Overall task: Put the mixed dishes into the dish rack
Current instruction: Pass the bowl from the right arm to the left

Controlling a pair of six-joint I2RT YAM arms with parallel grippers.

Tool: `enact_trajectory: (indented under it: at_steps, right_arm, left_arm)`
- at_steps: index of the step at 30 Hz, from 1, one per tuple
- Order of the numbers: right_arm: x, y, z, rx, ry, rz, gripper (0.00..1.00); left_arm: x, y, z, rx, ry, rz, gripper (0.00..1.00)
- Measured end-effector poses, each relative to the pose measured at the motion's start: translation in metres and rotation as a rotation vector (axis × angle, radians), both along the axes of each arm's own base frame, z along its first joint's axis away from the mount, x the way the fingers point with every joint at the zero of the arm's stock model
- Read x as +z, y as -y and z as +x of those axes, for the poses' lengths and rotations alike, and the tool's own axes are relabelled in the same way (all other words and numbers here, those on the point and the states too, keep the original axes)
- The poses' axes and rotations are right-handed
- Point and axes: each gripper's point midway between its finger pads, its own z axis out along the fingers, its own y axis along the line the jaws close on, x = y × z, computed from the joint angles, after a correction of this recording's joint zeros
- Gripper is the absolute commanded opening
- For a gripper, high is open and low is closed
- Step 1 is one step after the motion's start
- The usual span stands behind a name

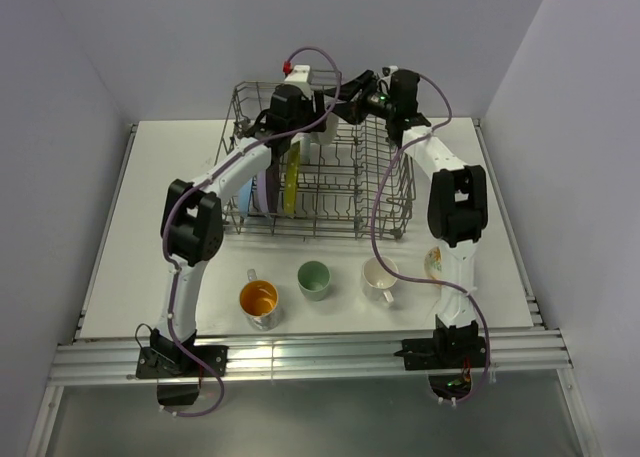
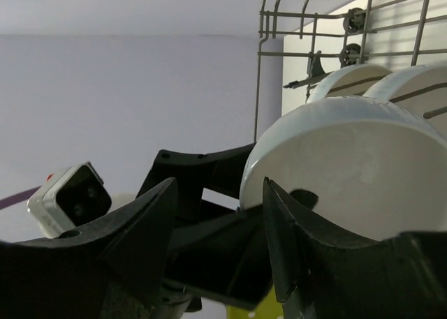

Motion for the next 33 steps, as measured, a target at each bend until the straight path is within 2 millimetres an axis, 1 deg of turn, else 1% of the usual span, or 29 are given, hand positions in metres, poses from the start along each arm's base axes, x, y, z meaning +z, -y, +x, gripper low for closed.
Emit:
enact_trajectory:
  at_steps: [6, 7, 8, 10, 11, 18, 24, 27, 30, 31, 33]
  right_arm:
    - [0.011, 0.008, -0.002, -0.003, 0.040, -0.024, 0.60]
    - [0.013, 0.009, -0.003, -0.003, 0.047, -0.026, 0.60]
    - [0.020, 0.008, -0.006, 0.016, 0.065, -0.019, 0.60]
    - [0.027, 0.009, -0.007, 0.010, 0.079, -0.020, 0.60]
    - [0.029, 0.009, -0.008, 0.010, 0.084, -0.022, 0.60]
    - [0.023, 0.010, -0.009, 0.012, 0.064, -0.038, 0.59]
    - [0.026, 0.009, -0.011, 0.029, 0.094, -0.050, 0.59]
    - [0.042, 0.009, -0.013, 0.055, 0.187, -0.077, 0.59]
    - [0.071, 0.010, -0.015, 0.088, 0.366, -0.110, 0.61]
    - [0.079, 0.012, -0.017, 0.102, 0.425, -0.124, 0.63]
    - [0.092, 0.014, -0.022, 0.135, 0.544, -0.167, 0.64]
  left_arm:
    - [0.009, -0.004, 0.003, 0.011, 0.014, -0.022, 0.00]
    - [0.008, -0.010, 0.004, 0.032, 0.018, 0.002, 0.00]
    - [0.005, -0.008, 0.002, 0.011, 0.001, -0.006, 0.00]
    - [-0.001, -0.008, 0.000, 0.008, -0.018, -0.001, 0.00]
    - [-0.001, -0.008, 0.000, 0.005, -0.019, -0.003, 0.00]
    - [0.002, -0.003, -0.001, -0.013, -0.015, -0.019, 0.00]
    - [0.002, -0.003, -0.002, -0.015, -0.016, -0.019, 0.00]
    - [0.002, -0.003, -0.001, -0.015, -0.016, -0.020, 0.00]
    - [0.001, -0.004, -0.002, -0.013, -0.024, -0.026, 0.00]
    - [0.001, -0.005, -0.002, -0.012, -0.029, -0.031, 0.00]
    - [0.000, -0.006, -0.003, -0.015, -0.044, -0.043, 0.00]
